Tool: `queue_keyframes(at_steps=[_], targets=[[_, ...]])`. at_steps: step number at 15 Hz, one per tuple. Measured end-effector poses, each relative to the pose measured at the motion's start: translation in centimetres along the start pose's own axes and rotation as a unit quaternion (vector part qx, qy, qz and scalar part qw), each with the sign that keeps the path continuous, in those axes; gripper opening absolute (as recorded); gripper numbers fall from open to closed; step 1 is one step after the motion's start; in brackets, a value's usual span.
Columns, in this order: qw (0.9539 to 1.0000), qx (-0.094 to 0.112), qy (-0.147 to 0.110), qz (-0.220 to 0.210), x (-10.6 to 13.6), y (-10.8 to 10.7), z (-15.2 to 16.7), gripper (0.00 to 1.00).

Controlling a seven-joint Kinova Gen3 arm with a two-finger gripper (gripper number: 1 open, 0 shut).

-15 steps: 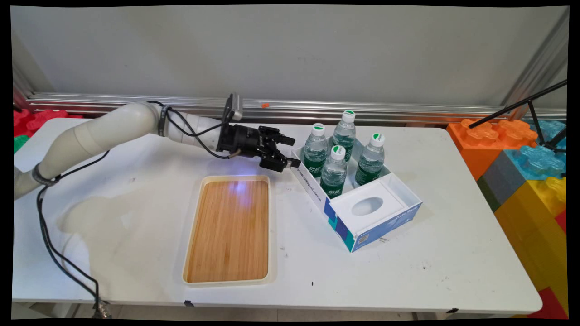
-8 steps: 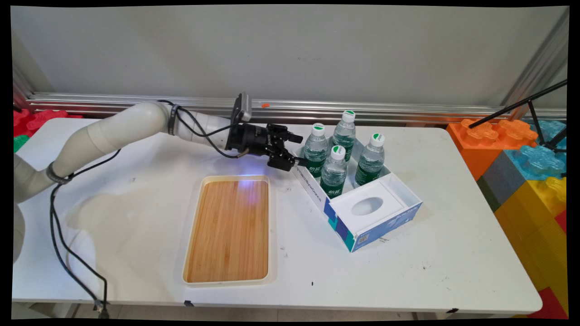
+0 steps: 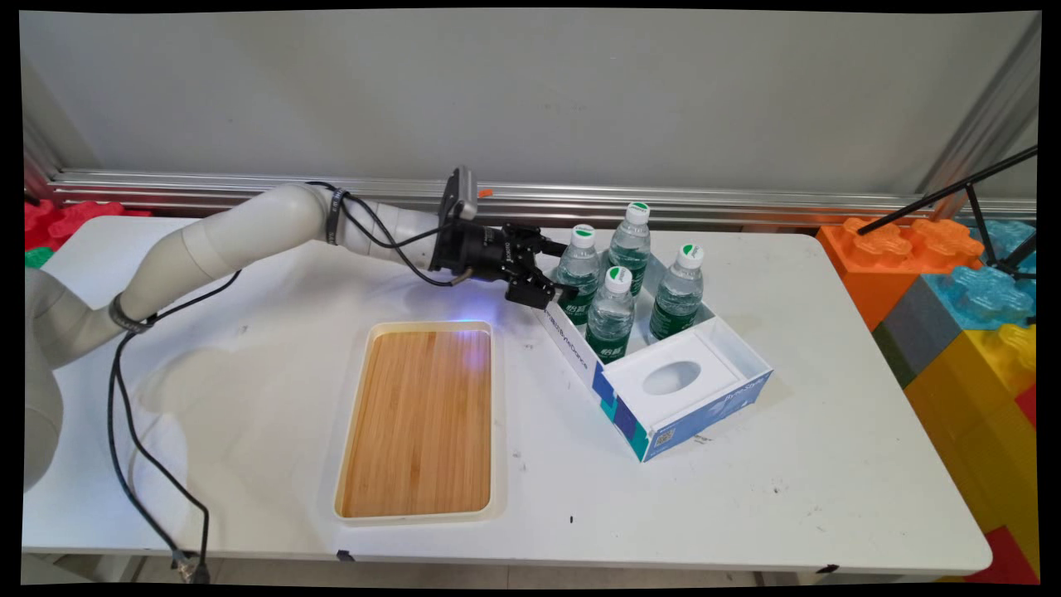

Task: Pick up the green bottle from the white box

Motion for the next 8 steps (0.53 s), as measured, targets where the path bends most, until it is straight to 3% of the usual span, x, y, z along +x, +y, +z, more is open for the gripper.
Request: queue_keyframes(at_steps=[8], targets=[[1.0000,-0.001,0.006,0.000,0.4,-0.2,1.4,1.00]])
